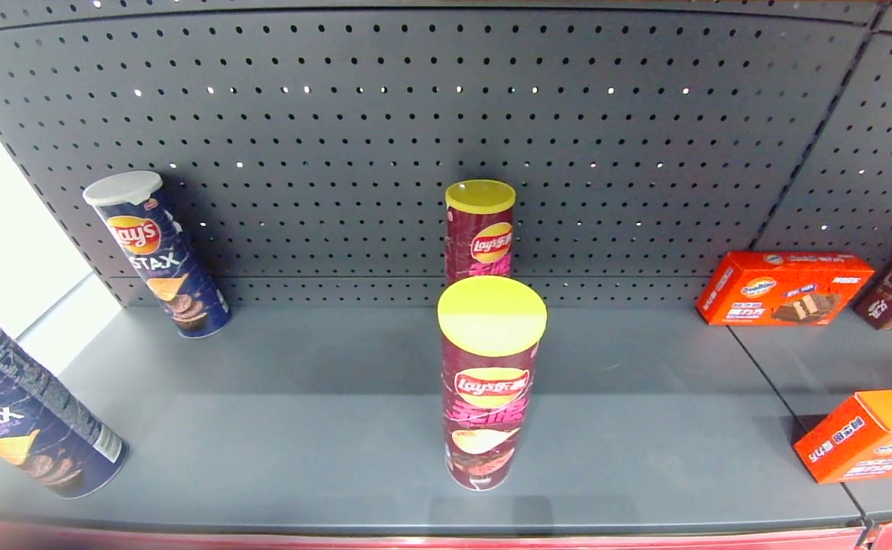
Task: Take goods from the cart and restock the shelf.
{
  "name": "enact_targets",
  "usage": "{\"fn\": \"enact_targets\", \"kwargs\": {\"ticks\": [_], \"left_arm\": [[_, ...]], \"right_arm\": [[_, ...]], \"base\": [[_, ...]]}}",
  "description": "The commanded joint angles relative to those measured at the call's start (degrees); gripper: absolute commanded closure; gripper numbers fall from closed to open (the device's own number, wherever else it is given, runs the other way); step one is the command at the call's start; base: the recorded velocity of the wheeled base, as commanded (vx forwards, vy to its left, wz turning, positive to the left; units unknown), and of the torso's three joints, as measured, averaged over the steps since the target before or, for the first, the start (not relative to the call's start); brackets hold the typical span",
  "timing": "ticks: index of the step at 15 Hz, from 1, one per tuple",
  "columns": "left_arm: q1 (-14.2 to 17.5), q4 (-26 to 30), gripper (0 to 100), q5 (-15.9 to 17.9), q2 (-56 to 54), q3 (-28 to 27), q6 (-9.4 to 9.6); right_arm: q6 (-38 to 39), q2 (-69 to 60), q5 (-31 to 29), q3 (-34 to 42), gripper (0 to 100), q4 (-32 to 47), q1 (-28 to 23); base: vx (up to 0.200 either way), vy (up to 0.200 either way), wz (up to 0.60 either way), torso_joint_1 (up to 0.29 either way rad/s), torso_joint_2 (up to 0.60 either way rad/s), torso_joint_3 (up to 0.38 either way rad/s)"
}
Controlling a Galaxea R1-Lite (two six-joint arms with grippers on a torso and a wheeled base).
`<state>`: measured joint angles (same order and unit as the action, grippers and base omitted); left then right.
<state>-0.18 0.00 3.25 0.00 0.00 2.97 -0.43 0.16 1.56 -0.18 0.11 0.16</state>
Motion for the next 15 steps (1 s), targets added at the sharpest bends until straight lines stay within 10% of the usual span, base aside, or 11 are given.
{"fn": "enact_targets", "kwargs": {"ticks": [1, 15], "left_arm": [[0.0, 0.0, 0, 0.0, 0.1, 0.0, 0.01], [0.0, 0.0, 0, 0.0, 0.1, 0.0, -0.07]], "right_arm": [[0.0, 0.0, 0.0, 0.0, 0, 0.0, 0.0], [0.0, 0.0, 0.1, 0.0, 0, -0.1, 0.0]], "base": [[0.000, 0.000, 0.00, 0.000, 0.00, 0.000], [0.000, 0.000, 0.00, 0.000, 0.00, 0.000]]}}
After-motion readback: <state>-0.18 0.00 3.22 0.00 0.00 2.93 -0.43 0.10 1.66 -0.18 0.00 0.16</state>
